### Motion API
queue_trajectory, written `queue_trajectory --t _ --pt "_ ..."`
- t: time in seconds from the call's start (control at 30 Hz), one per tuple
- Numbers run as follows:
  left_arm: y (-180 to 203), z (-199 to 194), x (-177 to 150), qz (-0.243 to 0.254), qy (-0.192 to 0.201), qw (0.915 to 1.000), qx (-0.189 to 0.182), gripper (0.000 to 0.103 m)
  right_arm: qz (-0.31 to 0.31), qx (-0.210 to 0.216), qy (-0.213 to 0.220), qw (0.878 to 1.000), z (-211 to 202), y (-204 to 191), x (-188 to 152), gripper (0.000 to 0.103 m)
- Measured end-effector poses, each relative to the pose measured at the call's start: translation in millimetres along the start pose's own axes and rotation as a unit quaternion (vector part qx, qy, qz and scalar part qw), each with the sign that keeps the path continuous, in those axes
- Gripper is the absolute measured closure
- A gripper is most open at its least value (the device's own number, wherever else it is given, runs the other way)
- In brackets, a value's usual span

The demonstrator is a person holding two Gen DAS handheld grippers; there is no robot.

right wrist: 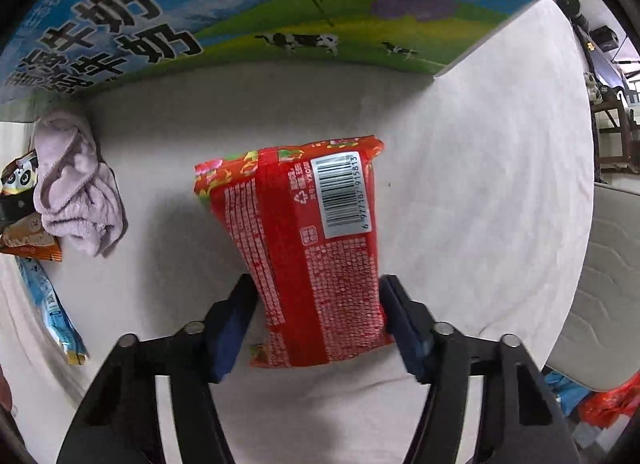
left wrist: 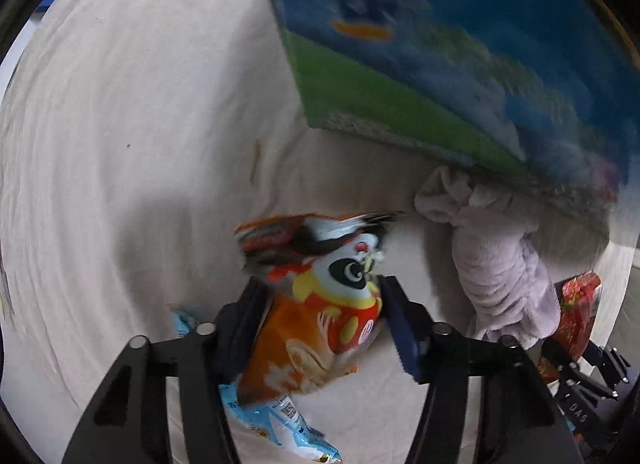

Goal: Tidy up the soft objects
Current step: 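Carry the panda bag with left tool while right tool carries red bag to box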

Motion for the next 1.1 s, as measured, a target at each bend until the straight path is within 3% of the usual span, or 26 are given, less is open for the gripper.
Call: queue_trajectory --t 0.2,0.37,0.53,0.7,0.87,1.1 --pt "14 -5 -19 0.017 0.009 0.9998 0.011 0.055 -0.001 0.008 -0.011 1.000 -1 2 -18 0.051" --pt "26 -12 -51 0.031 0.017 0.9990 0.026 0.056 -0.014 0.017 -0.021 1.000 9 -10 -58 0.052" --pt "52 -22 -85 0.041 0.020 0.9989 0.011 0.057 -0.012 0.035 -0.023 0.999 3 -13 -89 0.053" --pt "78 -64 -105 0.054 0.041 0.9971 -0.033 0.057 -0.010 0.069 -0.003 0.998 -34 -20 -108 0.054" --pt "95 -134 -86 0.076 0.097 0.9903 -0.065 0.057 -0.011 0.106 0.054 0.993 -108 -27 -102 0.054" --pt "101 -220 -8 0.096 0.162 0.9786 -0.081 0.057 -0.020 0.119 0.122 0.985 -199 -30 -52 0.054"
Point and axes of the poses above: each gripper's, at about its wrist camera, not at the fingertips, and z roughly the way its jaws point, y to its right, x to its top, the point moved 10 cm from there along z, roughly the way its jaws point, and after that the axes turned 2 degrees about -z, right-handed, at the moved point
